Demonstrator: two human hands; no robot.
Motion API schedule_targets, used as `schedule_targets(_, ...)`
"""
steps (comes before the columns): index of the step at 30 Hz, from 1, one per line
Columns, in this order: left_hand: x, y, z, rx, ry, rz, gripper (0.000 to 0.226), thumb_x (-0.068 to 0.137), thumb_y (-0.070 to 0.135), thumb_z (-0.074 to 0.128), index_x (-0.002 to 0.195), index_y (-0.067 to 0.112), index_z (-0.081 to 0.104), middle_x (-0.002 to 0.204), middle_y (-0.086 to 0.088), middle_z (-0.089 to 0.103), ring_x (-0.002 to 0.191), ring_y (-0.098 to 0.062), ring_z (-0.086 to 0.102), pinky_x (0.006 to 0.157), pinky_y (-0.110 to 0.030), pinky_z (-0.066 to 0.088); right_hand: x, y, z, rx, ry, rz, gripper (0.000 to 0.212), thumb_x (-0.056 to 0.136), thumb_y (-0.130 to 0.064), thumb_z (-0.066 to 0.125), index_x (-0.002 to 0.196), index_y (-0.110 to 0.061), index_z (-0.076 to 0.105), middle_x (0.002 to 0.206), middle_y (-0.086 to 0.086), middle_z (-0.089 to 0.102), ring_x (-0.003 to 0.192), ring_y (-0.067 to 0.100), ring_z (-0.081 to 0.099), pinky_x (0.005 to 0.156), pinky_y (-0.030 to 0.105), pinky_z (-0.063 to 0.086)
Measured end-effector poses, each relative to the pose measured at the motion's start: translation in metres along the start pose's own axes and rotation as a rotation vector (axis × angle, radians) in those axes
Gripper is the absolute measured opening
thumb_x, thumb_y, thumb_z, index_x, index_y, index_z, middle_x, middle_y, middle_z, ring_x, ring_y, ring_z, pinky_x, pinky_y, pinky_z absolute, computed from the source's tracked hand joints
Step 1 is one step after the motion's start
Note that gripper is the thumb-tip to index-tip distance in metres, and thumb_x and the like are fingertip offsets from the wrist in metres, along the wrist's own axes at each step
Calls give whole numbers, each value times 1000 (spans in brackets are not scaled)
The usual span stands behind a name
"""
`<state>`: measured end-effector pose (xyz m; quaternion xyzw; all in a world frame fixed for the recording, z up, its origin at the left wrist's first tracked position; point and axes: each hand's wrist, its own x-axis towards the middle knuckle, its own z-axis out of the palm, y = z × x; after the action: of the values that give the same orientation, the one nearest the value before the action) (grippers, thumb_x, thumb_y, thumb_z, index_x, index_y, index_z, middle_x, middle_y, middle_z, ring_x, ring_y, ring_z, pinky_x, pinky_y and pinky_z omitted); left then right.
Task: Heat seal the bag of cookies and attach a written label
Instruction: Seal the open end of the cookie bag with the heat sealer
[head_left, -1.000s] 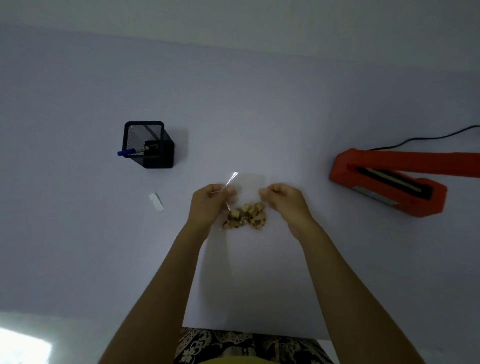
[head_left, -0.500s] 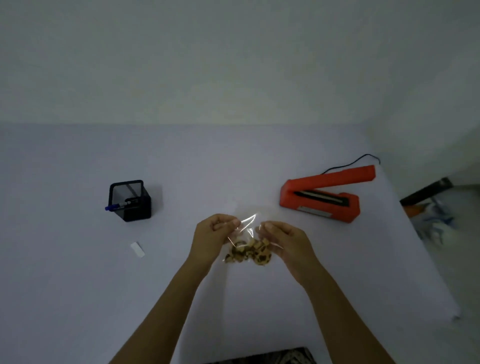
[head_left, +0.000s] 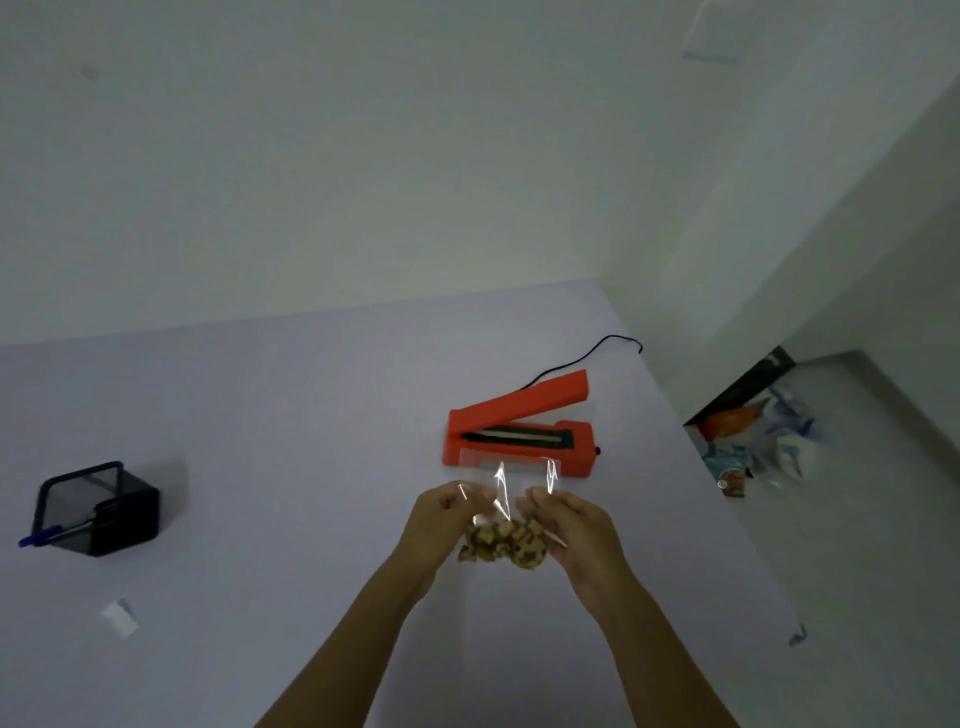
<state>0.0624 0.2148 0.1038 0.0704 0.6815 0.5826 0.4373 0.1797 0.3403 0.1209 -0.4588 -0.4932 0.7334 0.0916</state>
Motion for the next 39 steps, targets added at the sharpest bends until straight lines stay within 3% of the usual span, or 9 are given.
schedule_targets(4, 28, 2, 33, -64, 88, -78, 27, 89, 31, 63, 86, 7, 74, 82, -5, 76, 76, -18, 71, 63, -25, 54, 34, -11, -25, 24, 17, 56, 18, 89, -20, 66, 98, -6, 73, 95, 9, 76, 93, 21, 71, 80, 33, 55)
schedule_targets(10, 63, -2, 61, -122, 251, -161, 34, 91, 34, 59, 86, 3, 71, 68, -6, 70, 54, -13, 65, 44, -19, 45, 78, -14, -38, 49, 42, 144, 15, 86, -20, 70, 92, -6, 73, 89, 10, 77, 83, 22, 73, 73, 31, 57)
schedule_targets(16, 83, -10, 63, -115, 374, -199, 41, 92, 36, 57, 93, -4, 68, 85, -14, 72, 73, -24, 67, 58, -31, 54, 109, -8, -36, 59, 70, 230, 21, 82, -23, 74, 94, -6, 74, 91, 9, 77, 88, 24, 72, 78, 35, 57)
schedule_targets(19, 91, -15, 61, -123, 394, -198, 48, 90, 38, 60, 99, -9, 64, 91, -22, 70, 81, -32, 67, 76, -43, 57, 119, -6, -33, 60, 74, 243, 19, 84, -21, 72, 97, -7, 73, 94, 10, 76, 91, 25, 71, 81, 37, 57)
schedule_targets(27, 93, -20, 55, -140, 298, -227, 30, 86, 34, 66, 92, 5, 72, 90, -13, 74, 86, -28, 70, 80, -38, 58, 129, 4, -29, 18, 84, 244, 13, 81, -22, 75, 87, -11, 73, 92, 11, 76, 93, 30, 71, 90, 49, 55)
schedule_targets(33, 97, -16, 54, -78, 292, -242, 26, 85, 30, 68, 90, 5, 72, 87, -9, 75, 77, -20, 71, 66, -29, 58, 126, 8, -25, 53, 97, 227, 15, 81, -21, 76, 91, -11, 72, 90, 9, 76, 85, 24, 72, 84, 42, 57)
schedule_targets(37, 101, -16, 53, -66, 324, -225, 30, 84, 31, 69, 90, 2, 72, 85, -12, 75, 77, -23, 71, 67, -29, 58, 126, 7, -24, 57, 113, 219, 11, 82, -21, 74, 89, -13, 72, 92, 9, 76, 85, 23, 72, 80, 39, 58)
schedule_targets(39, 102, -16, 52, -61, 334, -236, 34, 84, 33, 69, 89, 0, 71, 78, -9, 73, 66, -17, 70, 57, -24, 54, 126, 5, -24, 60, 115, 209, 11, 82, -21, 74, 89, -13, 72, 91, 9, 76, 85, 24, 72, 74, 35, 58)
